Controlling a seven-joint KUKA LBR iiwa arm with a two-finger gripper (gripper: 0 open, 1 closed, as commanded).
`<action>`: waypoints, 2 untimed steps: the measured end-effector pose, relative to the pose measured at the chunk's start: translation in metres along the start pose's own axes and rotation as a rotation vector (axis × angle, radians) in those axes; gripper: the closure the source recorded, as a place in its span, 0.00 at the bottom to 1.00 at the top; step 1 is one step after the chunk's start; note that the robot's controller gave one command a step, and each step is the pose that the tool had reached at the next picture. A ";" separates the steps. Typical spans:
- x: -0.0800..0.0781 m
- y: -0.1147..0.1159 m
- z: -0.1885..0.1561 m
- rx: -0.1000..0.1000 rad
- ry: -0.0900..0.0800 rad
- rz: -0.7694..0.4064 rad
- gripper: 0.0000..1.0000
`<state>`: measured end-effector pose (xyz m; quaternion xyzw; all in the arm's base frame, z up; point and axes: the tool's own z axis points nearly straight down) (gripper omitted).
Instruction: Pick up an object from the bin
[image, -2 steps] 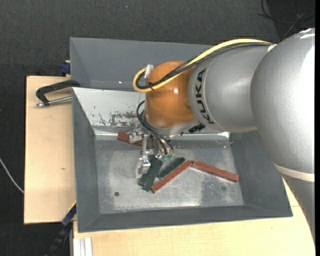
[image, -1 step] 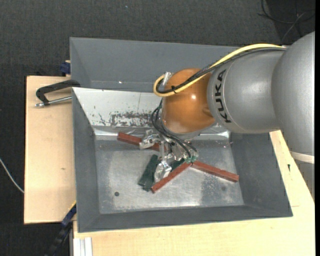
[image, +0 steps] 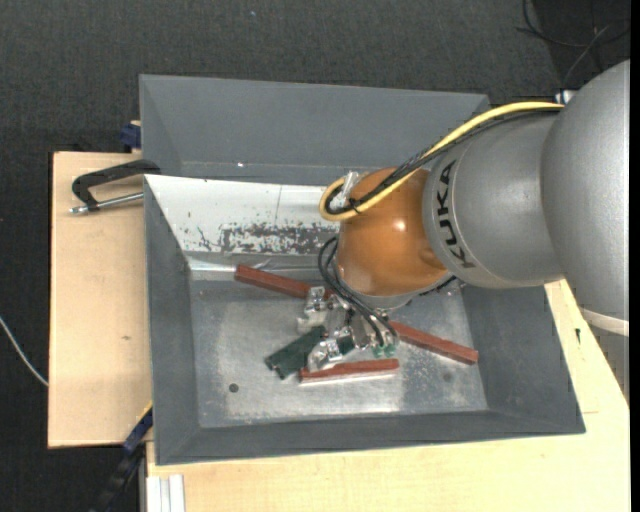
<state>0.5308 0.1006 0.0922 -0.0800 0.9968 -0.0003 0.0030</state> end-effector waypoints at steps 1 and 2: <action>0.000 0.000 0.001 -0.001 -0.001 0.000 1.00; 0.019 0.018 -0.203 -0.002 0.004 -0.012 1.00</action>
Offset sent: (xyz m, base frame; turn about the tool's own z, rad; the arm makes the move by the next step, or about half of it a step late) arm -0.0290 0.0189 0.2695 -0.0153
